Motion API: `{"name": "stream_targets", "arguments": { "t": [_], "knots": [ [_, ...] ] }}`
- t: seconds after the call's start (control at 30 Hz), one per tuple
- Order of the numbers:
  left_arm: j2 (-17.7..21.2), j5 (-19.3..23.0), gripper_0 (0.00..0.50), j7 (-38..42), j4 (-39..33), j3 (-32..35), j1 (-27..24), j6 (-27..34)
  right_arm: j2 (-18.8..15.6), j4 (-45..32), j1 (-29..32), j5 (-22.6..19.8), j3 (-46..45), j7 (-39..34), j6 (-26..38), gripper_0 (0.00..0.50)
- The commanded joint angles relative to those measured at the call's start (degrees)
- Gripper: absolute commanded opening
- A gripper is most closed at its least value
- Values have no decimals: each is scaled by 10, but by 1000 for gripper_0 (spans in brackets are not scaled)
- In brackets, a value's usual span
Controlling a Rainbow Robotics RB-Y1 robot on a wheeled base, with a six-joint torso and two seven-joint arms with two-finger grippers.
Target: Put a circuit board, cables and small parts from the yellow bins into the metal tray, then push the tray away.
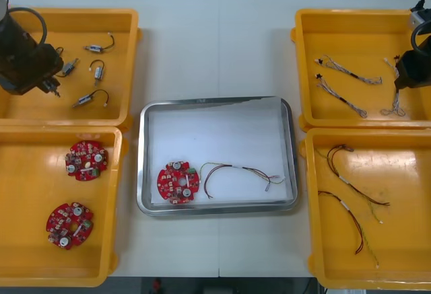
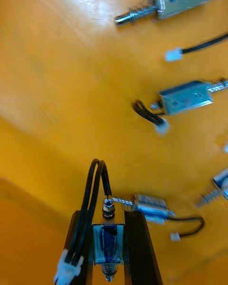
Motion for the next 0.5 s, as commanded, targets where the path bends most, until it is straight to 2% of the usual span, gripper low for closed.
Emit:
{"name": "stream_targets", "arguments": {
  "t": [0.03,0.3,0.5],
  "knots": [
    [36,-13,0,-34,-79,18,4,52,-22,38,-44,8,-27,-26,-41,500],
    [33,4,0,-28,-184,18,4,117,-37,116,-68,7,-34,-46,-117,500],
    [25,43,0,-12,-270,18,4,155,-44,194,-81,5,-40,-59,-186,500]
  ]
}}
